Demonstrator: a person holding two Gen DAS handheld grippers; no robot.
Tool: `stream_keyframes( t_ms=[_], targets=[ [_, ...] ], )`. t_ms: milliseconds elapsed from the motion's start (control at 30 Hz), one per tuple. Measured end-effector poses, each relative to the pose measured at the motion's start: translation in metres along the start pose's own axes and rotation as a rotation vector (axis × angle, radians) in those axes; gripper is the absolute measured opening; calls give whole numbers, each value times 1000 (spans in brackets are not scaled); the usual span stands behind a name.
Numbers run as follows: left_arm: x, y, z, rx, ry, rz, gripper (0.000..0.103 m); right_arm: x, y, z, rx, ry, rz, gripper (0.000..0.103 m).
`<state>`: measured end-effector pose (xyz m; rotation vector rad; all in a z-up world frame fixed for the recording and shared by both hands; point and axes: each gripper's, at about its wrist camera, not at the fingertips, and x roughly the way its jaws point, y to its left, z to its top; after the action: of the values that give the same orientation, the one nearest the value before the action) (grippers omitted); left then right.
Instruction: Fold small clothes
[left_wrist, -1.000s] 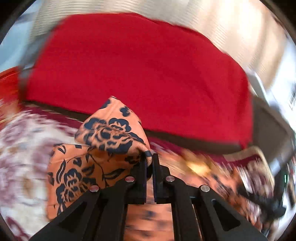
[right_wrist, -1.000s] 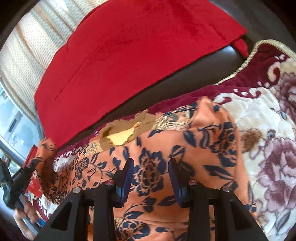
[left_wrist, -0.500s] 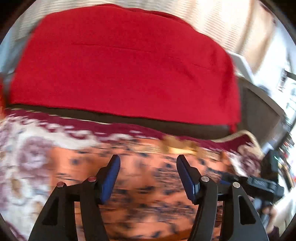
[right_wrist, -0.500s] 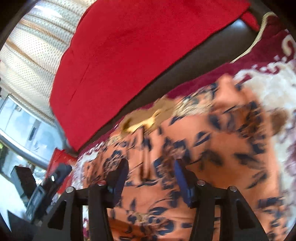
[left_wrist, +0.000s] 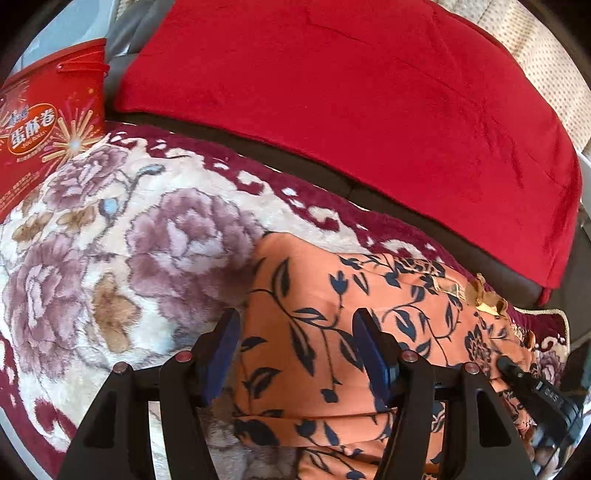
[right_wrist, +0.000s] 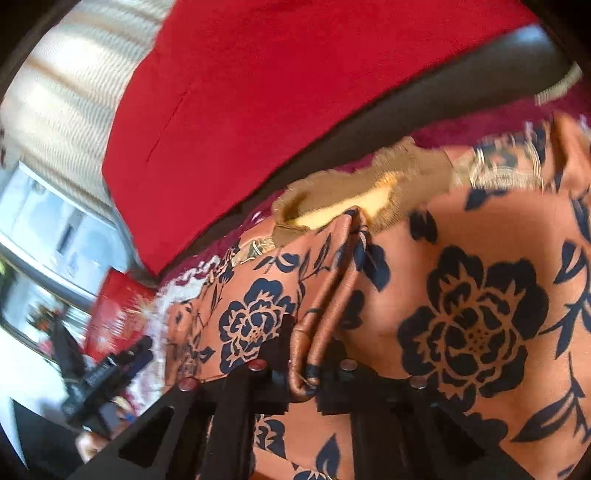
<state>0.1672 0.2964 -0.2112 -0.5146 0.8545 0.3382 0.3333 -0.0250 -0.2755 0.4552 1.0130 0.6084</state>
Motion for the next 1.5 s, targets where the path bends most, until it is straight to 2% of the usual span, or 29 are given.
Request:
stream_keyframes(
  t_ms=[67, 200, 267, 333, 400, 500, 567, 633, 700, 800, 833, 867, 967, 1033, 1100, 1133, 1200, 1267, 1367, 1500],
  targets=[
    [-1, 2, 1, -7, -7, 3, 64, -14, 18, -3, -75, -66, -48, 7],
    [-2, -5, 1, -1, -26, 7, 64, -64, 33, -1, -133, -222, -82, 6],
    [0, -12, 0, 17, -28, 9, 64, -98, 22, 1, -121, -315, -136, 6],
    [3, -22, -3, 45, -22, 3, 64, -122, -2, 3, -67, -353, -184, 6],
    [7, -35, -8, 80, -18, -4, 64, -135, -33, 7, 11, -338, -210, 6],
    [15, -57, -15, 143, -2, -5, 64, -125, -78, 9, 124, -192, -222, 7],
    [23, -69, -20, 178, 14, 3, 64, -110, -102, 8, 189, -78, -242, 11],
    [31, -79, -23, 210, 38, 22, 64, -109, -116, 7, 247, -33, -222, 12],
    [40, -85, -27, 243, 68, 63, 64, -118, -116, 12, 256, -55, -239, 16],
    [45, -85, -28, 251, 88, 78, 64, -143, -111, 18, 208, -199, -340, 23],
    [43, -85, -28, 249, 86, 75, 64, -149, -109, 18, 191, -246, -346, 23],
    [41, -86, -27, 251, 79, 71, 64, -151, -106, 19, 168, -268, -316, 23],
    [36, -90, -26, 269, 62, 53, 64, -144, -98, 23, 103, -258, -218, 23],
    [33, -95, -28, 297, 56, 39, 64, -132, -88, 29, 49, -247, -188, 23],
    [31, -99, -31, 339, 43, 63, 65, -111, -78, 32, 11, -219, -209, 23],
    [33, -101, -32, 354, 46, 74, 65, -98, -79, 34, 16, -176, -242, 23],
    [39, -99, -33, 364, 69, 89, 69, -75, -94, 32, 65, -86, -312, 23],
    [42, -98, -33, 381, 82, 91, 69, -62, -105, 31, 88, -52, -325, 21],
    [33, -101, -32, 394, 56, 80, 69, -74, -100, 32, 92, -85, -308, 21],
    [9, -105, -31, 385, -6, 19, 69, -97, -83, 27, 57, -115, -255, 22]
  ],
)
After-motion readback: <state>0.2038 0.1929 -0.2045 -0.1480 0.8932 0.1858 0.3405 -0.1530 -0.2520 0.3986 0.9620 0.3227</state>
